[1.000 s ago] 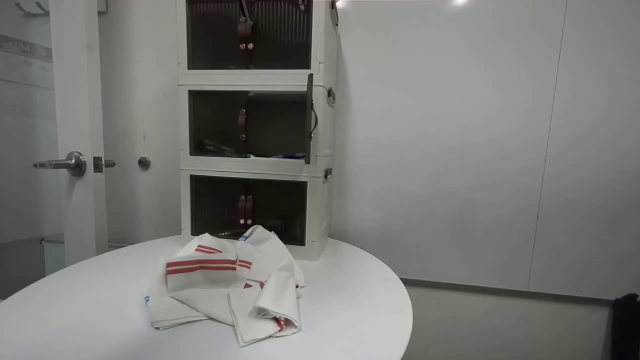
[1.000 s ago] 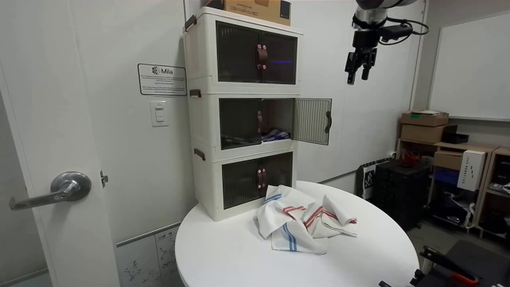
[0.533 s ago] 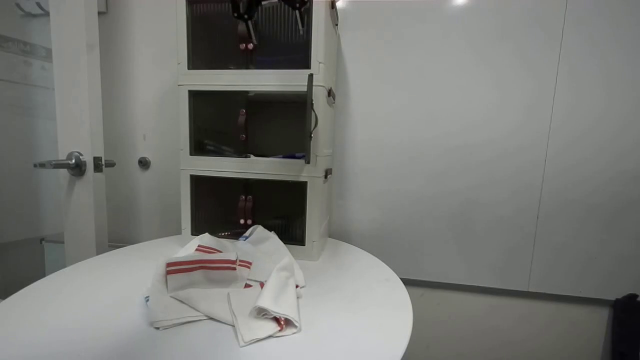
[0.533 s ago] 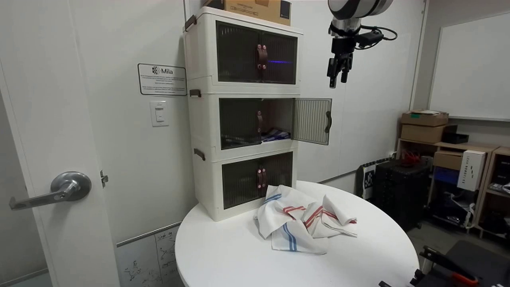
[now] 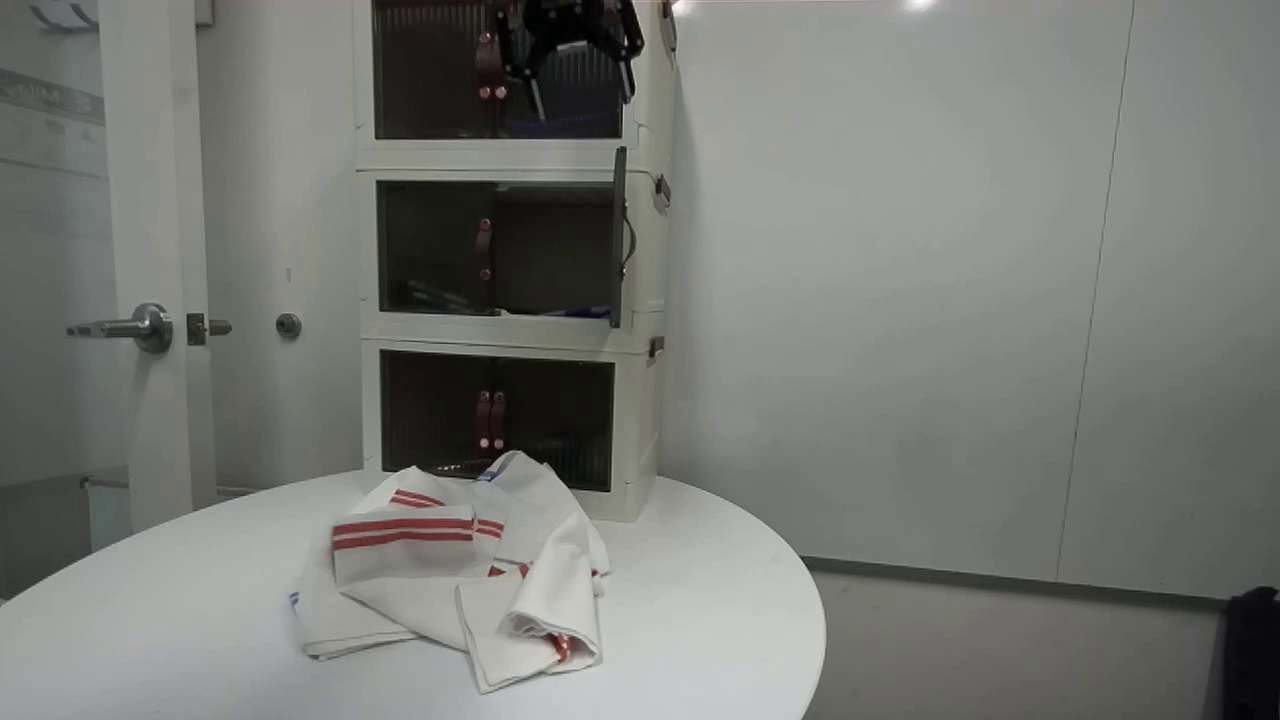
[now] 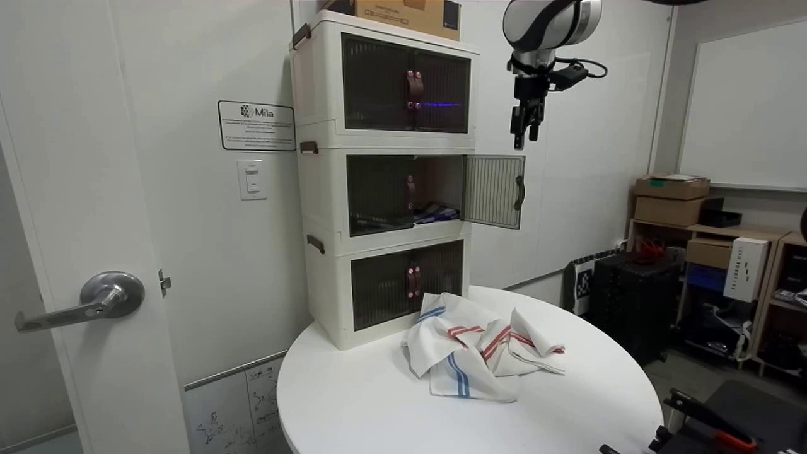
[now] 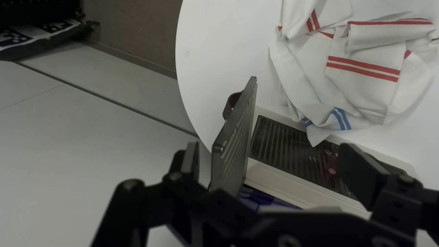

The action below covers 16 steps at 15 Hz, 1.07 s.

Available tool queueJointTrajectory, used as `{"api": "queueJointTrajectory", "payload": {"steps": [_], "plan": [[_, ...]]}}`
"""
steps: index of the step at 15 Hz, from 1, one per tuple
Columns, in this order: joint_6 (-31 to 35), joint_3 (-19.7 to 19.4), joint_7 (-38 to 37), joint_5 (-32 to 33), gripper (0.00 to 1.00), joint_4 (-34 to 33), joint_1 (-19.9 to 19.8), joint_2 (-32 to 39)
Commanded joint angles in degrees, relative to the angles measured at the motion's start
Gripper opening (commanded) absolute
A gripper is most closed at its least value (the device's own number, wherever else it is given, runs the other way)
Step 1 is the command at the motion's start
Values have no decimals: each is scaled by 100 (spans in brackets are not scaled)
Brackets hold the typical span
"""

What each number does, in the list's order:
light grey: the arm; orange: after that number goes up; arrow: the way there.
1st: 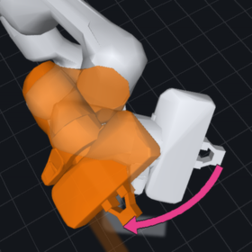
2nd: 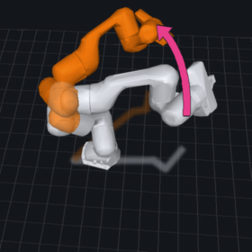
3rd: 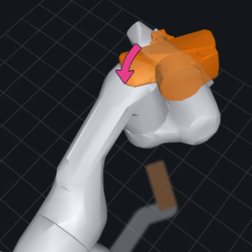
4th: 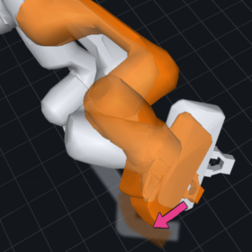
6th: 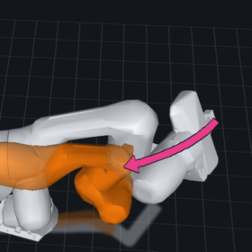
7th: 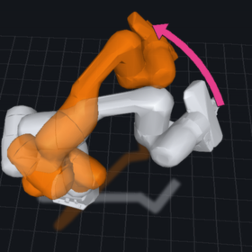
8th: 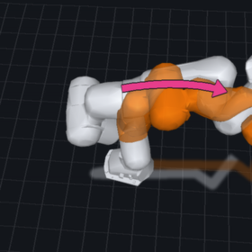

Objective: Close the cabinet door

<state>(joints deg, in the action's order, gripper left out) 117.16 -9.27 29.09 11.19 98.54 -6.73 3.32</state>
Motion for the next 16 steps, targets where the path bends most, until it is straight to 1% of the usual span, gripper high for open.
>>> {"api": "queueJointTrajectory", "payload": {"steps": [1,6,10,12,16], "plan": [[-234,50,408,-297,100,-584,-169,514],[-353,113,644,-481,100,-952,-318,949],[-459,157,625,-445,100,-1138,-389,1163],[-556,197,590,-407,100,-1163,-378,1190],[-640,365,607,-326,100,-1004,-263,1069]]}}
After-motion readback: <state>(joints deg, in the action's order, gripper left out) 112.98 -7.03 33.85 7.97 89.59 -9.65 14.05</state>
